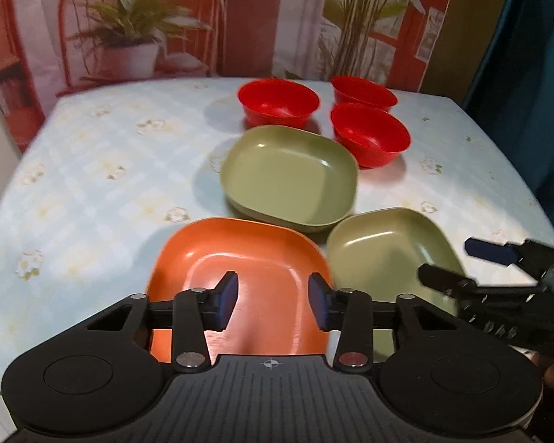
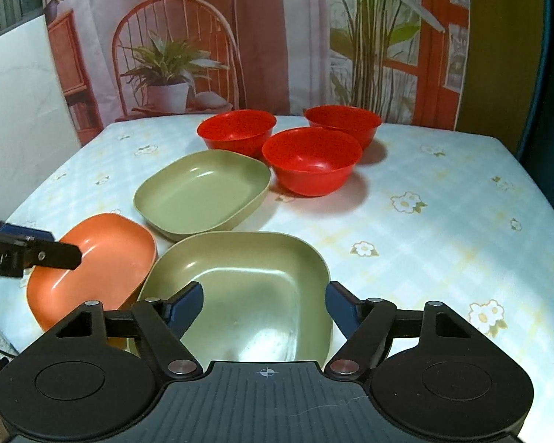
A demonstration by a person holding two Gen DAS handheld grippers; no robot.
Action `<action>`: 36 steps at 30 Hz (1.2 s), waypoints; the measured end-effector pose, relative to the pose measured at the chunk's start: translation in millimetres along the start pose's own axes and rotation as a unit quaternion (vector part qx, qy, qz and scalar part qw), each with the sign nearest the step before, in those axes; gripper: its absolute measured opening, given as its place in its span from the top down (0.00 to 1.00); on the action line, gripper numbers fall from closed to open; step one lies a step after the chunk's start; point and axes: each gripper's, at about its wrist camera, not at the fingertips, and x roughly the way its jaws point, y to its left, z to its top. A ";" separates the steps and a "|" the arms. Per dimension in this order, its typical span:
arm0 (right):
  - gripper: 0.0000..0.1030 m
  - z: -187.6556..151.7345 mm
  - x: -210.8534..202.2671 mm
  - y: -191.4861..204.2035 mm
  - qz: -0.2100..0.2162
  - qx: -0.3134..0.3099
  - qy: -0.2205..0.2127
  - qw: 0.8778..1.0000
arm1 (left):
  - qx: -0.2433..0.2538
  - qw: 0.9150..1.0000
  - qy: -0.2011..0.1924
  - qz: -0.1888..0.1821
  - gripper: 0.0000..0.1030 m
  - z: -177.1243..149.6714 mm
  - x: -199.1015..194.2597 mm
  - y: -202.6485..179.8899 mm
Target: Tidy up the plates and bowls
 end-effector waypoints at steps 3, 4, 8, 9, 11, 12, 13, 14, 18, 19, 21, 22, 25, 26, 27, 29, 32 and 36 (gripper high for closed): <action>0.35 0.5 -1.1 -3.5 0.002 0.009 -0.001 1.000 | -0.014 1.000 0.017 -0.022 0.61 6.7 7.1 -5.0; 0.35 0.4 -0.9 -5.1 0.003 0.012 -0.001 1.000 | -0.015 0.999 0.024 -0.030 0.65 7.5 8.6 -7.2; 0.44 -1.4 1.1 -9.5 0.007 0.021 0.004 1.000 | -0.024 0.996 0.045 -0.070 0.69 12.0 18.7 -21.0; 0.46 -1.6 1.9 -9.8 0.007 0.022 0.005 1.000 | -0.029 0.995 0.054 -0.085 0.71 11.8 22.1 -23.5; 0.48 -1.9 3.0 -10.4 0.009 0.023 0.006 1.000 | -0.033 0.993 0.066 -0.095 0.74 11.1 29.7 -27.6; 0.49 -2.0 3.3 -10.4 0.010 0.024 0.007 1.000 | -0.036 0.992 0.072 -0.097 0.74 9.5 34.0 -29.4; 0.50 -2.3 3.2 -11.1 0.011 0.025 0.007 1.000 | -0.041 0.991 0.078 -0.098 0.74 7.4 37.1 -29.1; 0.51 -2.3 3.3 -11.8 0.011 0.026 0.007 1.000 | -0.050 0.990 0.086 -0.099 0.74 5.6 41.3 -28.2; 0.53 -3.5 4.1 -13.9 0.014 0.033 0.009 0.999 | -0.069 0.988 0.095 -0.098 0.74 1.6 44.0 -23.7; 0.53 -3.9 4.4 -13.7 0.015 0.034 0.010 0.999 | -0.069 0.988 0.096 -0.095 0.74 1.3 45.6 -24.2; 0.53 -4.0 5.5 -13.3 0.017 0.035 0.013 0.999 | -0.067 0.989 0.099 -0.088 0.74 1.1 48.8 -24.8; 0.53 -4.2 6.1 -12.8 0.018 0.034 0.015 0.999 | -0.065 0.990 0.099 -0.082 0.75 0.8 50.1 -25.8; 0.53 -4.8 7.0 -12.8 0.018 0.035 0.017 0.999 | -0.064 0.990 0.099 -0.081 0.74 1.8 51.9 -27.2; 0.53 -4.9 7.5 -13.1 0.018 0.036 0.018 0.999 | -0.063 0.990 0.100 -0.081 0.74 1.6 52.3 -26.9; 0.53 -5.0 8.3 -13.7 0.019 0.038 0.020 0.999 | -0.063 0.989 0.102 -0.082 0.74 0.7 53.3 -26.7; 0.53 -5.5 10.0 -14.5 0.018 0.042 0.024 0.999 | -0.065 0.989 0.107 -0.084 0.74 -1.6 57.4 -26.4; 0.55 -7.6 13.0 -16.9 0.012 0.046 0.031 0.998 | -0.070 0.987 0.113 -0.087 0.74 -3.6 62.3 -25.9; 0.66 -10.1 15.6 -20.4 0.008 0.052 0.039 0.998 | -0.073 0.987 0.106 -0.092 0.75 -5.8 61.5 -24.2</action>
